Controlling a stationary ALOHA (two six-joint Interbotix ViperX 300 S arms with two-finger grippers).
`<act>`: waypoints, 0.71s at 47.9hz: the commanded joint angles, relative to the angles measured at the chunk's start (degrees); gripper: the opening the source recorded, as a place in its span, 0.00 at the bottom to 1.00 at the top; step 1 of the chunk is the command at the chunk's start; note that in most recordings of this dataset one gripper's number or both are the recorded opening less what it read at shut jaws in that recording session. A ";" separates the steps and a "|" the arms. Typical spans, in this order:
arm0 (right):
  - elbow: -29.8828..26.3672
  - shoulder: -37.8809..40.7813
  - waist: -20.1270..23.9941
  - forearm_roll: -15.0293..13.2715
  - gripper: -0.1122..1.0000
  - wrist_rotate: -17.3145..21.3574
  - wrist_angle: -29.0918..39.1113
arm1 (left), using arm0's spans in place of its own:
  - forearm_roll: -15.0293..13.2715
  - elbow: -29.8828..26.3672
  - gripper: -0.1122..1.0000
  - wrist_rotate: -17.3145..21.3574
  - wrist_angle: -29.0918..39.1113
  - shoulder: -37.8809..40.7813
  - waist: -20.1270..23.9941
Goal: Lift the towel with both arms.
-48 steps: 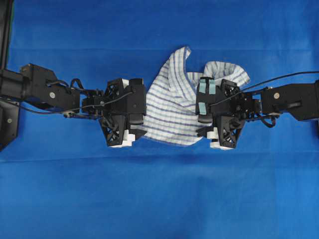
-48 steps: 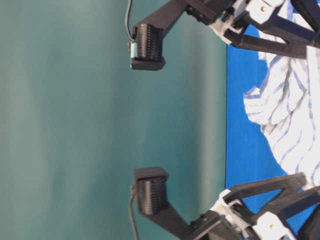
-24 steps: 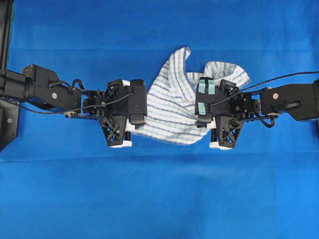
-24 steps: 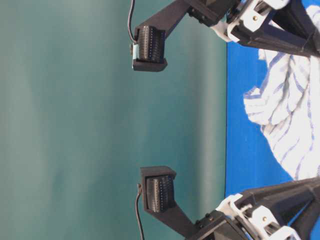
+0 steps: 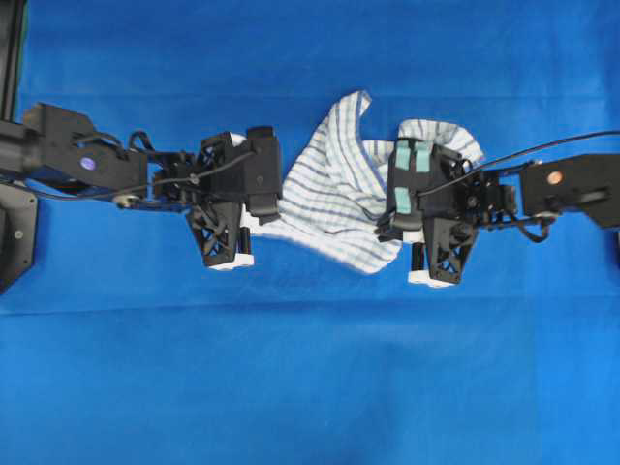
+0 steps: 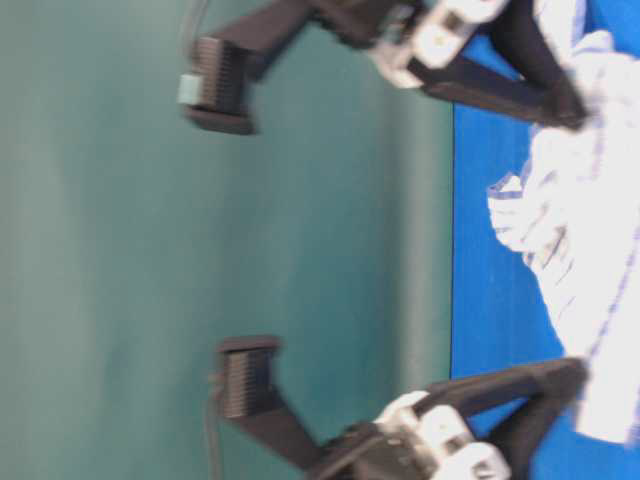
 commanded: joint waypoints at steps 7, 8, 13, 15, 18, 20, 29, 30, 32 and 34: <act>-4.66 -8.96 -0.26 -0.18 0.11 -0.35 7.03 | 0.00 -2.90 0.11 0.18 7.03 -10.72 0.35; -5.10 -9.67 -0.35 -0.26 0.11 -0.44 7.82 | 0.00 -3.08 0.11 0.18 7.73 -11.60 0.44; -7.73 -12.57 -1.23 -0.79 0.11 -0.53 11.51 | 0.00 -4.13 0.11 0.09 11.43 -16.00 1.23; -9.32 -13.80 -1.58 -1.14 0.11 -0.53 13.18 | 0.00 -4.48 0.11 0.09 13.01 -17.67 1.58; -11.25 -15.12 -2.02 -1.58 0.11 -0.53 15.12 | 0.00 -5.36 0.11 0.09 15.47 -20.65 1.93; -12.57 -15.82 -2.20 -1.85 0.11 -0.62 16.35 | 0.00 -5.80 0.11 0.00 16.52 -22.15 2.02; -19.51 -18.63 -2.81 -4.92 0.11 -0.97 21.53 | 0.00 -8.88 0.11 0.09 20.74 -28.92 2.20; -20.30 -18.81 -2.90 -5.27 0.11 -0.97 22.06 | 0.00 -9.23 0.11 0.09 21.09 -29.53 2.29; -21.88 -19.07 -2.81 -6.15 0.11 -0.97 23.20 | 0.00 -10.11 0.11 0.09 21.97 -31.11 2.46; -23.47 -19.25 -2.90 -6.77 0.11 -0.88 24.17 | 0.00 -10.99 0.11 0.09 22.68 -32.26 2.64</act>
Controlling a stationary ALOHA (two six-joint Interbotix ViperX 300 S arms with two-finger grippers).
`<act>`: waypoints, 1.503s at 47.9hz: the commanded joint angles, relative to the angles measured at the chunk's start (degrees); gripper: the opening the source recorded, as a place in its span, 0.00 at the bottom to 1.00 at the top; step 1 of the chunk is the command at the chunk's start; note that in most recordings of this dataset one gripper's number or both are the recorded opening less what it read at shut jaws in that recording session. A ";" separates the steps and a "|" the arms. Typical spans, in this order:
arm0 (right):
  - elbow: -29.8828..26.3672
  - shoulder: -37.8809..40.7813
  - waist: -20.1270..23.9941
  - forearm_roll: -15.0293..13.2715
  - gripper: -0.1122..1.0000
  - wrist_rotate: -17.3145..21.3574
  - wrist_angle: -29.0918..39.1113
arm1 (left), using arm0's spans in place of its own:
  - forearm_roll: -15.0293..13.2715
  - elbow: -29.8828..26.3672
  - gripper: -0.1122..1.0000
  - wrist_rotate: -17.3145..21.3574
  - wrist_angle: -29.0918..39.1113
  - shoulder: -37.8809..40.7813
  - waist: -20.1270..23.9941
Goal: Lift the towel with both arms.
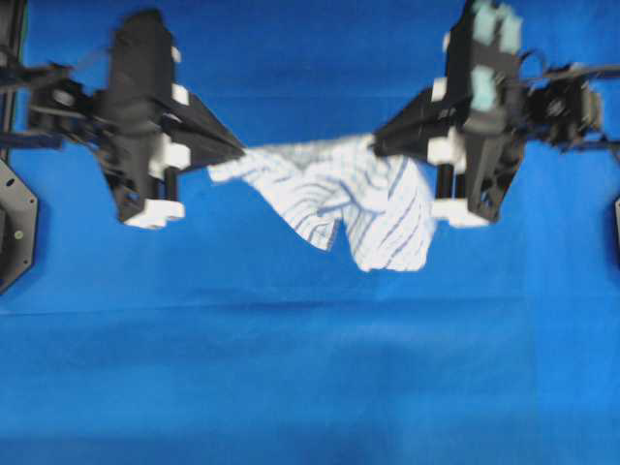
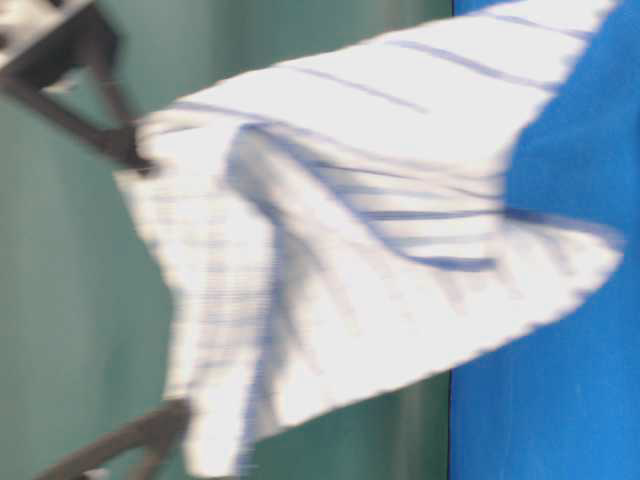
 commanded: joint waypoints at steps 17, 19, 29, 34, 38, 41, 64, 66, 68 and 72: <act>-15.64 -1.67 -0.18 -2.90 0.11 -0.26 6.59 | 0.09 -11.16 0.11 0.00 7.56 -7.91 1.76; -16.35 -1.76 -0.09 -2.90 0.11 -0.44 6.94 | 0.09 -12.22 0.11 0.00 8.17 -8.17 1.76; -17.49 -2.11 -0.18 -2.90 0.11 -1.67 7.65 | 0.09 -13.89 0.11 0.00 8.53 -8.53 1.76; -17.49 -2.02 -0.18 -2.90 0.11 -2.90 8.17 | 0.09 -13.89 0.11 0.00 8.53 -8.35 1.76; -17.49 -2.11 -0.18 -2.90 0.11 -3.60 8.17 | 0.09 -13.89 0.11 0.00 8.44 -8.35 1.67; -17.49 -2.11 -0.09 -2.90 0.11 -3.78 8.00 | 0.09 -13.80 0.11 0.00 8.17 -8.53 1.67; -17.31 -2.02 -0.18 -4.22 0.64 -3.34 7.47 | 0.09 -12.66 0.91 0.09 5.19 -9.23 1.32; -17.31 -2.11 -0.18 -4.83 0.71 -3.16 7.47 | 0.09 -12.48 0.92 0.09 4.92 -9.32 1.23; -17.31 -2.02 -0.18 -5.01 0.72 -3.16 7.47 | 0.09 -12.30 0.91 0.09 4.83 -9.32 1.05; -17.05 -2.02 -0.18 -5.01 0.69 -2.99 7.56 | 0.09 -11.60 0.91 0.00 4.48 -9.40 0.88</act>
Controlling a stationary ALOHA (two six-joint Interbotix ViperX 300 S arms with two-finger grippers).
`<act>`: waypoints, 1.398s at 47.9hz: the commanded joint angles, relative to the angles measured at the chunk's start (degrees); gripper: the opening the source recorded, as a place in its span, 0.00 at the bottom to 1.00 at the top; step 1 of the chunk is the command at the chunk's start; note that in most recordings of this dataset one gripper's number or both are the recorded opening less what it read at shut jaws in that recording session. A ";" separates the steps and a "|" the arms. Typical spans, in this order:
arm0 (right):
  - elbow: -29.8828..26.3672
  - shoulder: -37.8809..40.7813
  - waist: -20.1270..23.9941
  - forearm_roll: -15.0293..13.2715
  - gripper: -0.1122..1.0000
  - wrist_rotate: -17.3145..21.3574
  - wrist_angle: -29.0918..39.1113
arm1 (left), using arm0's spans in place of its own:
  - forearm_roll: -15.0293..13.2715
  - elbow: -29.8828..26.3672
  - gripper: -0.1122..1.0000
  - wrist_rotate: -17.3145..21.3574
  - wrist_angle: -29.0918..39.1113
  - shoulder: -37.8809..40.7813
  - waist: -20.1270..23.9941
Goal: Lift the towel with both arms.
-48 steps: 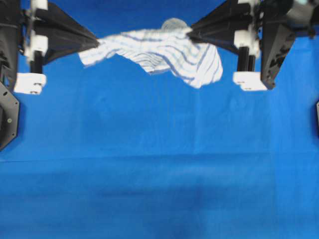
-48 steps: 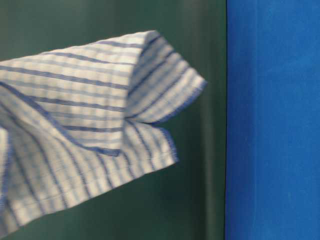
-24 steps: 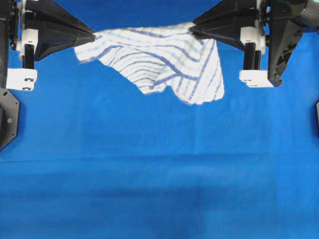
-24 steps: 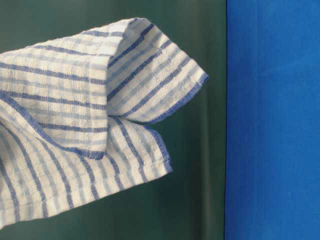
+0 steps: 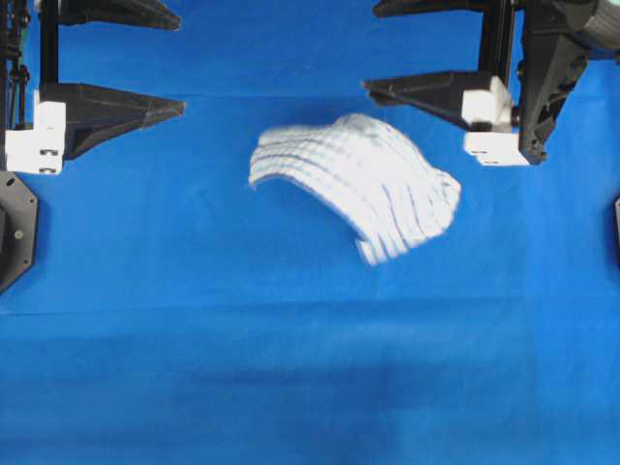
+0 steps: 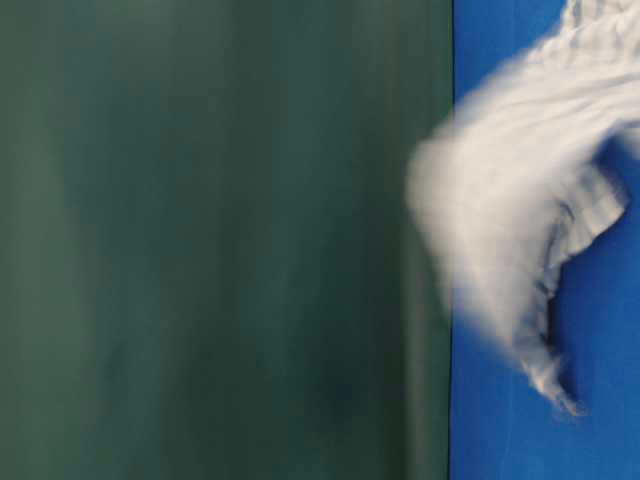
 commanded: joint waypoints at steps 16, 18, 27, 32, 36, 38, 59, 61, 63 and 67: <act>7.38 -1.58 2.02 0.00 0.69 3.08 0.53 | 0.09 6.94 0.90 -0.18 -10.02 3.69 -1.23; 8.88 -1.76 2.46 0.00 0.69 3.69 0.26 | 0.09 7.82 0.90 -0.18 -11.60 5.01 -1.32; 16.52 -1.67 4.31 0.00 0.69 7.56 -0.97 | 0.09 9.93 0.90 -0.09 -15.73 10.99 -1.32; 20.83 -1.23 4.57 0.00 0.69 10.02 -3.08 | 0.18 10.63 0.90 -0.09 -16.88 14.50 -1.14; 24.08 -0.70 4.66 0.00 0.69 11.78 -5.27 | 0.26 11.25 0.90 0.09 -17.67 17.40 -0.79; 26.02 -0.35 4.66 0.00 0.69 12.74 -6.77 | 0.26 11.60 0.90 0.62 -18.37 18.81 -0.53; 37.09 8.61 4.66 0.00 0.69 18.28 -18.81 | 0.26 13.10 0.90 8.79 -31.03 37.62 -0.44; 37.62 10.02 4.66 0.09 0.69 18.63 -19.95 | 0.26 12.83 0.90 9.05 -32.17 39.11 -0.35; 38.06 11.60 4.66 0.09 0.69 18.81 -21.09 | 0.26 12.48 0.90 9.05 -33.66 41.04 -0.18; 38.58 14.24 4.75 0.00 0.69 19.07 -22.59 | 0.26 11.87 0.90 9.05 -35.86 43.77 0.18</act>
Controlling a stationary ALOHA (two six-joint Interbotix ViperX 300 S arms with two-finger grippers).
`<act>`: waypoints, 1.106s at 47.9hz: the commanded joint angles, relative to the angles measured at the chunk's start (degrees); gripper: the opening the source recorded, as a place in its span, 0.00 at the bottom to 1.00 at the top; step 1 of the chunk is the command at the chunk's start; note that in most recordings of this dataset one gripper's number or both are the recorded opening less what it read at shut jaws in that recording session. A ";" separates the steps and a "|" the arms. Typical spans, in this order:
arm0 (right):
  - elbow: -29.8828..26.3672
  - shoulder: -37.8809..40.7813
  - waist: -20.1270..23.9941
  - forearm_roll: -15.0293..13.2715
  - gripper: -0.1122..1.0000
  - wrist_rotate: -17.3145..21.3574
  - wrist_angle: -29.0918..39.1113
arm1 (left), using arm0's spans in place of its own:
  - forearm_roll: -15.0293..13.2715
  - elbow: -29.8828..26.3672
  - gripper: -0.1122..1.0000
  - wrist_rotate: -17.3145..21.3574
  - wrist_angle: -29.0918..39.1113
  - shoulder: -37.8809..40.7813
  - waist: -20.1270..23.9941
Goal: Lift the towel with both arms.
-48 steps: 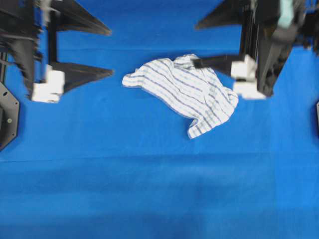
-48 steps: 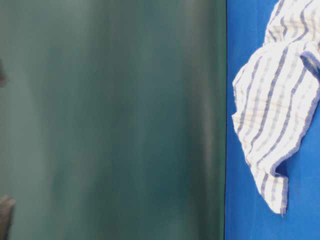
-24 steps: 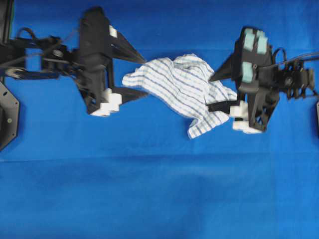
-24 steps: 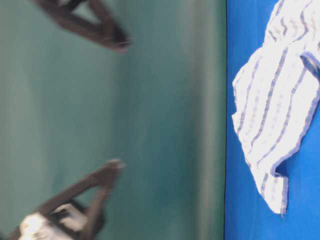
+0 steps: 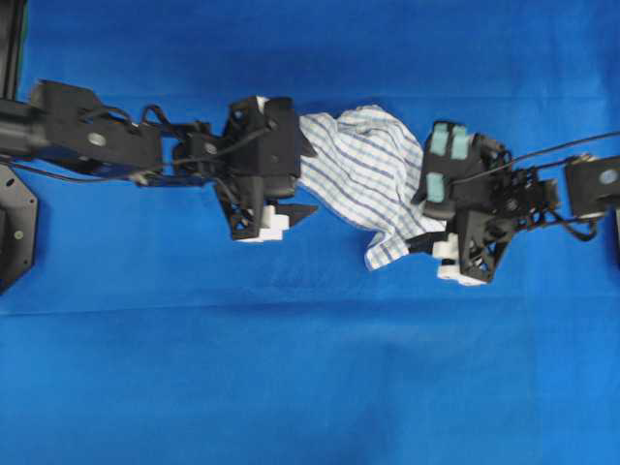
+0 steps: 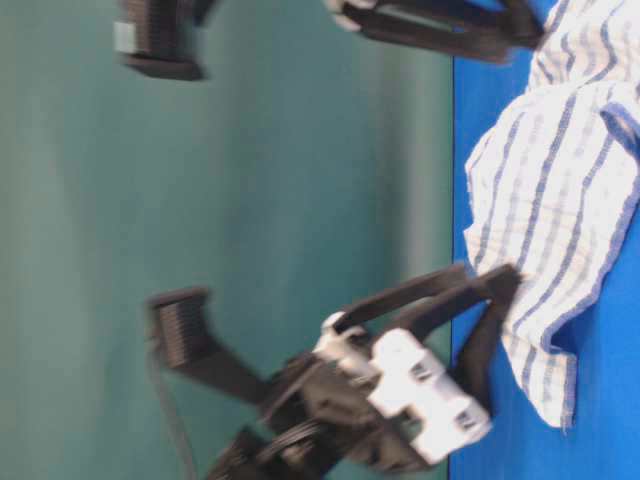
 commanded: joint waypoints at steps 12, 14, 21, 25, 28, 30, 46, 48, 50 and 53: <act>-0.26 8.44 -0.35 0.09 0.69 2.11 -4.31 | 0.09 -3.43 0.90 0.09 -5.27 8.26 1.49; -0.26 8.88 -0.53 0.09 0.69 2.29 -4.31 | 0.00 -3.78 0.90 0.09 -5.27 8.96 1.76; -0.44 10.02 -0.79 0.09 0.69 2.55 -4.83 | 0.09 -4.39 0.90 0.09 -5.10 10.37 2.29; -0.53 10.11 -0.88 0.09 0.69 2.55 -5.45 | 0.09 -4.48 0.88 0.35 -4.48 10.55 2.46; -0.53 10.11 -1.05 0.00 0.69 2.55 -5.80 | 0.09 -4.57 0.86 0.88 -4.04 10.55 2.46; -0.53 10.20 -1.14 0.00 0.67 2.55 -5.89 | 0.09 -4.57 0.82 1.23 -3.78 10.55 2.46; -0.44 9.84 -1.85 0.00 0.14 2.55 -5.89 | 0.09 -4.48 0.10 2.37 -1.76 10.02 2.46; -0.53 9.84 -1.85 0.00 0.14 2.55 -5.98 | 0.09 -4.48 0.10 2.55 -1.41 9.67 2.46; -0.62 9.76 -1.85 0.00 0.14 2.55 -5.89 | 0.09 -4.48 0.10 2.55 -1.14 9.23 2.46; -0.79 9.40 -1.85 0.00 0.14 2.55 -5.98 | 0.09 -4.39 0.10 2.55 -0.70 8.44 2.46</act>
